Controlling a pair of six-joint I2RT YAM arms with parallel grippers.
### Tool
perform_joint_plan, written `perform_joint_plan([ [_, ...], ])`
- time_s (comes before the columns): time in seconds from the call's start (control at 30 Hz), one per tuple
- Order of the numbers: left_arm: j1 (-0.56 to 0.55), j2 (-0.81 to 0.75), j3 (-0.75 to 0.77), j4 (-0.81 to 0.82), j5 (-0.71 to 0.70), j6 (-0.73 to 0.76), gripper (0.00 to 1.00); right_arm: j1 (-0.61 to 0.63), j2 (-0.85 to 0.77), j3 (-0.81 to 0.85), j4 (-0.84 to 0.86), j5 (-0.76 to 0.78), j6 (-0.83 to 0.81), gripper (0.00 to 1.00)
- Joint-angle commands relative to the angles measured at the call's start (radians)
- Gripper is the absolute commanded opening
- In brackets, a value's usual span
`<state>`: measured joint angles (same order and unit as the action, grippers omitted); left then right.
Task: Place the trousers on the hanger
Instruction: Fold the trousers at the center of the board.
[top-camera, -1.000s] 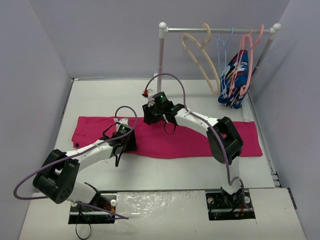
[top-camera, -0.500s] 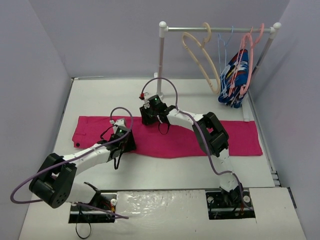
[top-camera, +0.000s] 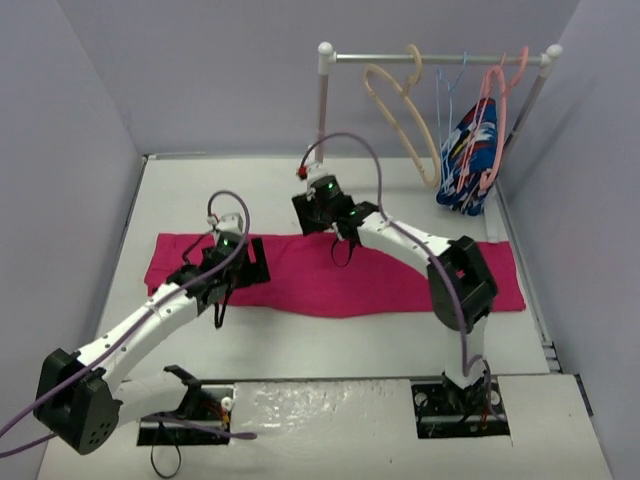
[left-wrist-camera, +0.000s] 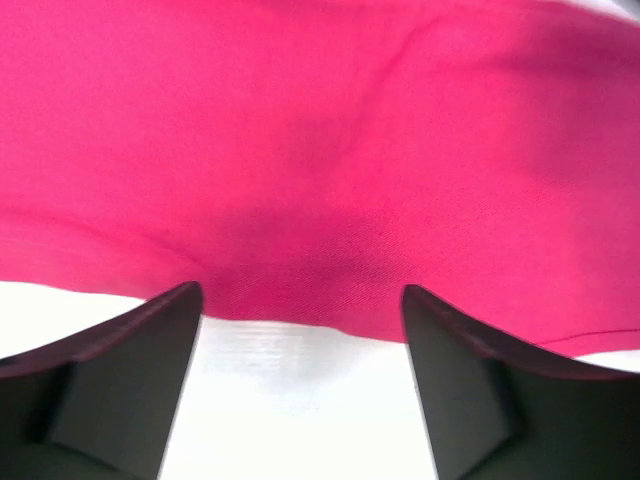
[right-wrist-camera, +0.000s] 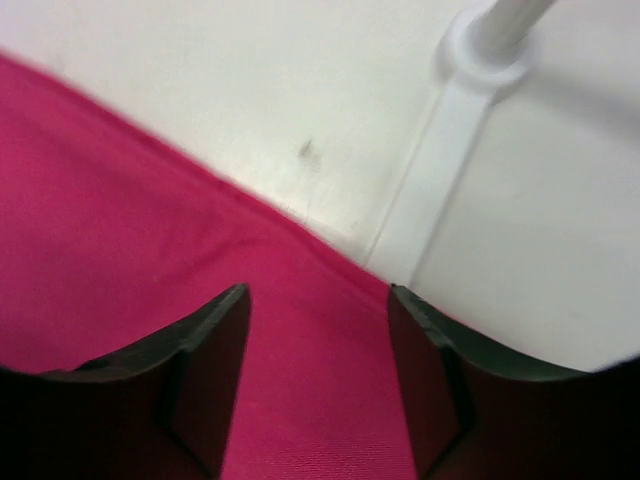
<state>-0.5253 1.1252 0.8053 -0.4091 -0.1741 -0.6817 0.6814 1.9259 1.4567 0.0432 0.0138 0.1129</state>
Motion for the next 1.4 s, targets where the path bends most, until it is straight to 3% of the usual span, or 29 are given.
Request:
perform_joint_plan([
  [0.0,0.078,-0.019,0.209,-0.172,-0.040,0.135,0.83,-0.025,-0.317,-0.165,-0.053,0.259,0.055,0.62],
  [0.27,0.213,-0.030,0.387,-0.296,0.038,0.299,0.97,-0.209,-0.582,-0.516,-0.224,0.301,0.297,0.68],
  [0.5,0.272,-0.118,0.313,-0.247,0.022,0.358,0.97,-0.439,-0.703,-0.740,-0.316,0.304,0.489,0.75],
  [0.8,0.293,-0.146,0.225,-0.202,0.074,0.349,0.97,-0.796,-0.745,-0.756,-0.350,0.349,0.555,0.83],
  [1.07,0.294,-0.155,0.203,-0.197,0.097,0.344,0.97,-0.949,-0.698,-0.724,-0.351,0.515,0.701,1.00],
  [1.37,0.295,-0.149,0.196,-0.197,0.095,0.346,0.97,-1.144,-0.564,-0.681,-0.311,0.480,0.691,1.00],
])
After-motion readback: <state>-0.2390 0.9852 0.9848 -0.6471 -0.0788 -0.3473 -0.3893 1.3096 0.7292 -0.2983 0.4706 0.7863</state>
